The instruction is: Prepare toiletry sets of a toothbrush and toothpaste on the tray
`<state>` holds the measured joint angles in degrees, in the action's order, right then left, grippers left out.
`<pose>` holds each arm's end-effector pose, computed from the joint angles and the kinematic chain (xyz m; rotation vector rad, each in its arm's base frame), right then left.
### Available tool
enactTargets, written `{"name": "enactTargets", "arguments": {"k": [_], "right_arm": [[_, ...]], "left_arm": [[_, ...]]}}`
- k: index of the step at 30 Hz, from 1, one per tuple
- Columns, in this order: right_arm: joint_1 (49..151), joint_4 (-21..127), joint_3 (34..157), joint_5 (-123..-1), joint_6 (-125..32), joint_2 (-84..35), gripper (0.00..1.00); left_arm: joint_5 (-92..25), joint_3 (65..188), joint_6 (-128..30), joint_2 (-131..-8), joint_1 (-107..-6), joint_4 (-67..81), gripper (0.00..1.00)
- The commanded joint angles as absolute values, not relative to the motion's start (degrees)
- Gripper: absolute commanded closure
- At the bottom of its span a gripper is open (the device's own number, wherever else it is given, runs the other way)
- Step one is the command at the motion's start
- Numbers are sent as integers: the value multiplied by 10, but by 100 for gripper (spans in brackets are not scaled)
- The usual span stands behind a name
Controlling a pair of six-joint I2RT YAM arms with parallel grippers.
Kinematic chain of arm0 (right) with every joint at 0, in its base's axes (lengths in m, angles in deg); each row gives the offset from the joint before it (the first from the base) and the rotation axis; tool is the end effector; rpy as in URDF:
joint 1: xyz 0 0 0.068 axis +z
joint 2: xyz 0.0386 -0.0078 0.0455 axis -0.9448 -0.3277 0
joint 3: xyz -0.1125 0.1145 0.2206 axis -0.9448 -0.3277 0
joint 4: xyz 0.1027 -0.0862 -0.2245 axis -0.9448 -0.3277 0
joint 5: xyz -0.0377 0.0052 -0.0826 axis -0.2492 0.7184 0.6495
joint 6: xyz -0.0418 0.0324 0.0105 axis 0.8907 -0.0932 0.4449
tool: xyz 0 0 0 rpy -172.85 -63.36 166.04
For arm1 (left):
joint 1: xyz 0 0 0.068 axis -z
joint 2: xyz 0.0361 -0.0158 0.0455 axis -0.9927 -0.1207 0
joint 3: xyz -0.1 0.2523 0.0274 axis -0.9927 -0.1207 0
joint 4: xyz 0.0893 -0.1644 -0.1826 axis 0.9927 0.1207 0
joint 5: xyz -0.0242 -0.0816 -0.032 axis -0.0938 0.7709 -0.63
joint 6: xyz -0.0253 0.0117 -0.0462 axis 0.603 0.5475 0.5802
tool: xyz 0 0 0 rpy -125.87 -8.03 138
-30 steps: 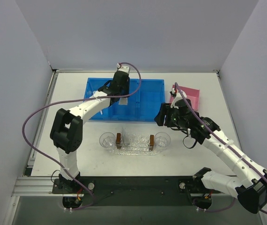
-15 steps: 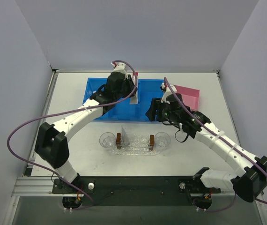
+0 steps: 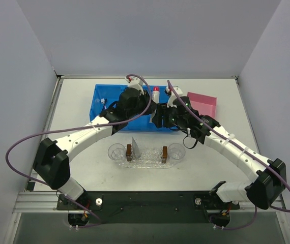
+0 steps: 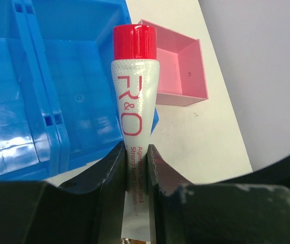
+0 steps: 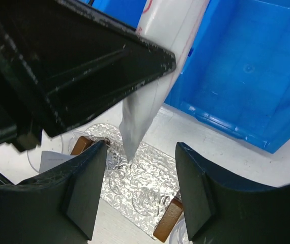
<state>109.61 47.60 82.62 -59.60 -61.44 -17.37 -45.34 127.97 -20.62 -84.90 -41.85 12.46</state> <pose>0.2349 0.1927 0.3447 -0.3603 1.9255 0.7982 0.2863 -0.2477 0.3247 -0.0225 2.0283 -0.8682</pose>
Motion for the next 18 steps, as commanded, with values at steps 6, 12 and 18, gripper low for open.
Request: {"name": "enactTargets", "arguments": {"k": [6, 12, 18], "right_arm": [[1100, 499, 852, -596, -603, -203, 54], [1100, 503, 849, -588, -602, -201, 87], [1098, 505, 838, -587, -602, -188, 100]], "left_arm": [[-447, 1261, -178, -804, -401, 55, 80], [-444, 1256, -179, -802, -399, 50, 80], [-417, 1246, -183, -798, -399, 23, 77]]}}
